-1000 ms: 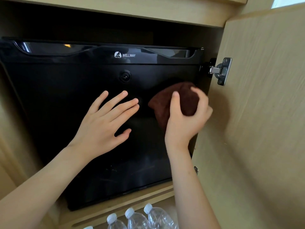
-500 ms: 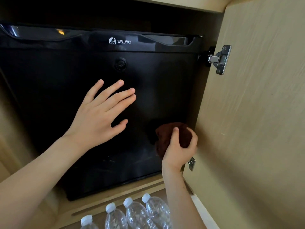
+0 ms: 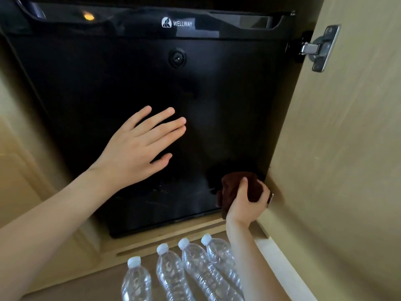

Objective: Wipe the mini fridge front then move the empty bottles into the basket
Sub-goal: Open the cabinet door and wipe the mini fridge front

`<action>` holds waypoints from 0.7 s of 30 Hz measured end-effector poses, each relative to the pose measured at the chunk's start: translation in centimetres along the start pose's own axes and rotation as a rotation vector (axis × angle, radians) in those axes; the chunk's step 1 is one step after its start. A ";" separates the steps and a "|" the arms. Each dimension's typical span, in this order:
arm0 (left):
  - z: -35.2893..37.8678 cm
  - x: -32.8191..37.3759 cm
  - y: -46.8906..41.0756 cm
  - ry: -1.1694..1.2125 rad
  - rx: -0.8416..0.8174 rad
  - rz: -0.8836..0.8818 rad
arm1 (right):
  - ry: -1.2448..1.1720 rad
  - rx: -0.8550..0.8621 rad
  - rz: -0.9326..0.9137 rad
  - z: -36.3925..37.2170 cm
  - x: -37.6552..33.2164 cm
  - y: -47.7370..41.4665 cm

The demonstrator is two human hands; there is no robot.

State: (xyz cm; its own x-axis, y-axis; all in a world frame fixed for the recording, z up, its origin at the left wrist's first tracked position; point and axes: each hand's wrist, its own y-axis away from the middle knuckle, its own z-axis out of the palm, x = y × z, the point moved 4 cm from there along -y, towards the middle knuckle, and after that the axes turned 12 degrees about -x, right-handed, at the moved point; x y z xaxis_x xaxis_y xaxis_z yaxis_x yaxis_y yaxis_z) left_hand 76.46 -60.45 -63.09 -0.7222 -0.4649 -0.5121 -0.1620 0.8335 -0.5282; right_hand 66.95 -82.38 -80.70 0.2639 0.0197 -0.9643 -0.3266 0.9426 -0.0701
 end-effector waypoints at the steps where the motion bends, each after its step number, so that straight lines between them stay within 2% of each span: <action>1: 0.0 0.0 0.0 -0.002 0.000 -0.001 | -0.020 -0.009 -0.029 0.7 -1.0 0.1; 6: 0.4 -0.1 0.1 0.003 0.040 -0.003 | -0.040 -0.182 -0.377 5.4 -6.5 2.1; 9: 0.5 0.1 0.2 0.012 0.047 -0.010 | 0.000 -0.197 -0.342 4.9 -4.1 2.6; 13: 0.6 0.3 0.9 0.011 -0.008 -0.002 | 0.082 -0.183 -0.080 1.5 2.6 4.3; 15: 0.6 0.4 1.5 0.007 -0.052 0.022 | 0.114 -0.210 -0.034 0.4 3.8 4.8; 17: 0.6 0.3 2.1 -0.007 -0.100 0.051 | 0.097 -0.202 -0.067 1.1 2.6 4.9; 21: -0.1 -0.7 3.2 -0.030 -0.136 0.096 | -0.015 -0.221 -0.337 5.5 -3.2 6.0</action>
State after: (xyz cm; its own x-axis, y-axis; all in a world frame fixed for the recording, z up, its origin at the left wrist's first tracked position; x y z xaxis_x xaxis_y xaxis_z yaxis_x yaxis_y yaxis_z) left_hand 76.44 -57.41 -64.37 -0.7186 -0.3884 -0.5768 -0.1843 0.9062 -0.3806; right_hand 69.14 -74.98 -76.67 0.4022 -0.2716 -0.8743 -0.4064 0.8028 -0.4363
